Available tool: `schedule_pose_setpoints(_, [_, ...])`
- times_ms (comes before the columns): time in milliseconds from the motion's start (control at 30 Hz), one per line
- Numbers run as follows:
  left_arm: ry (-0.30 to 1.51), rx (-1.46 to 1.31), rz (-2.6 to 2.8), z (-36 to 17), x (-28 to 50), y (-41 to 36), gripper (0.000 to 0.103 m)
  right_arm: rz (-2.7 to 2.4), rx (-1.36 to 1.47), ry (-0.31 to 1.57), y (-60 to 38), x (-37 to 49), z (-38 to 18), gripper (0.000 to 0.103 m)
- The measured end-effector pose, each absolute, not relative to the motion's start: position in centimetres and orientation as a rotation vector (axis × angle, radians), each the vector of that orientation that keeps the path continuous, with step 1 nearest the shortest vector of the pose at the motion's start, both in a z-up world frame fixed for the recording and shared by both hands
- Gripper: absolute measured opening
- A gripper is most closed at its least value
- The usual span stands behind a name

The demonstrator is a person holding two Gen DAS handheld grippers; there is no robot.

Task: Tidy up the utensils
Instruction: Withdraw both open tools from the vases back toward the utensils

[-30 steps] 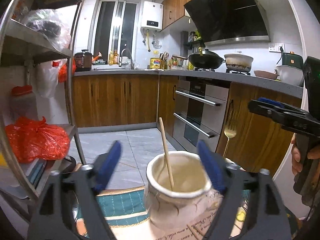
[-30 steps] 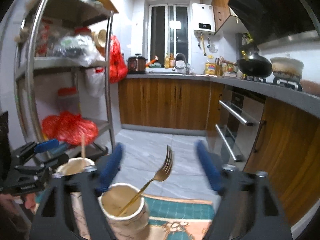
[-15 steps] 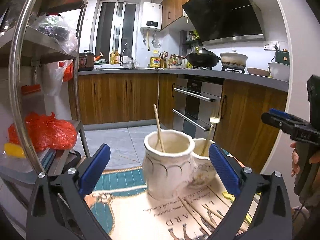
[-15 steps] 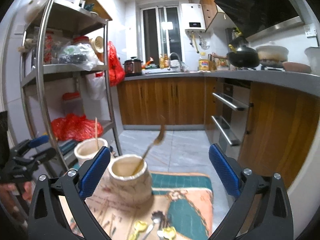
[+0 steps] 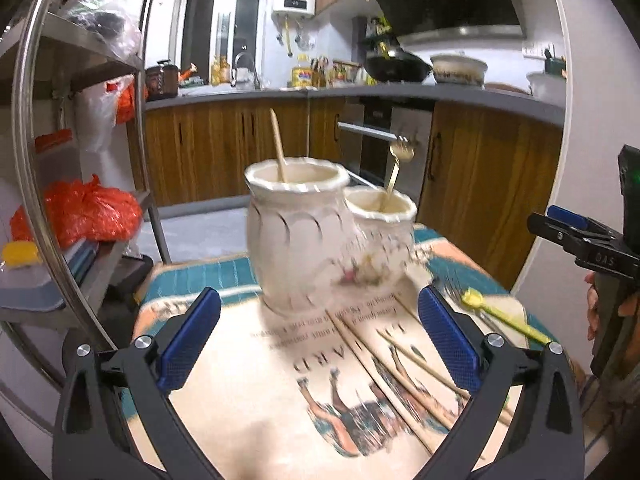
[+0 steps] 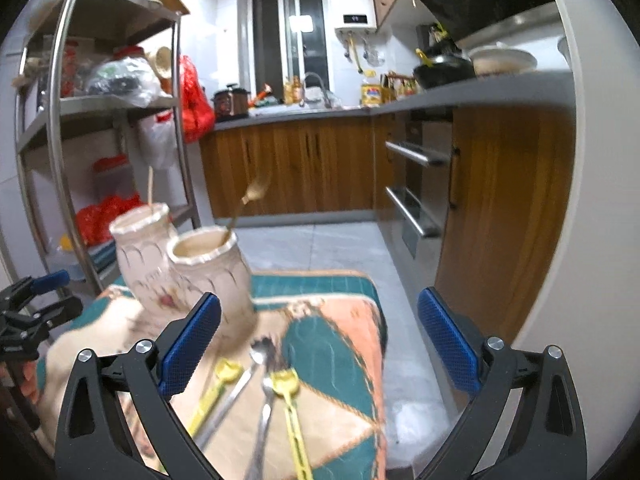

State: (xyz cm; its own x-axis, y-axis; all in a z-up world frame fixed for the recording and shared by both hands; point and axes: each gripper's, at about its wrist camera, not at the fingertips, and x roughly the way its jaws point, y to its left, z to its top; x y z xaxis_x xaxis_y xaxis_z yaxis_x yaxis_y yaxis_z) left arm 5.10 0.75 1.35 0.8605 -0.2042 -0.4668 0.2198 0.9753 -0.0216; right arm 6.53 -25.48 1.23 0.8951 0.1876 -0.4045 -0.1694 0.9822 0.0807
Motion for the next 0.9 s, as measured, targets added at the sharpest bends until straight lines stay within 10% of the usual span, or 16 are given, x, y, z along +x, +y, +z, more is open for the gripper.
schedule_pose_setpoints(533, [0.674,0.08,-0.211,-2.7,5.5,-2.2,0.097,0.169,-0.093,0.613,-24.9,7.4,-2.3,0.098])
schedule_pose_setpoints(800, [0.768,0.134,-0.207,-4.0,5.5,-3.1,0.064,0.168,-0.144,0.673,-24.9,7.5,-3.4,0.095])
schedule_pose_setpoints(900, [0.798,0.137,-0.233,-4.4,5.5,-3.5,0.047,0.189,-0.146,0.695,-24.7,7.5,-3.6,0.079])
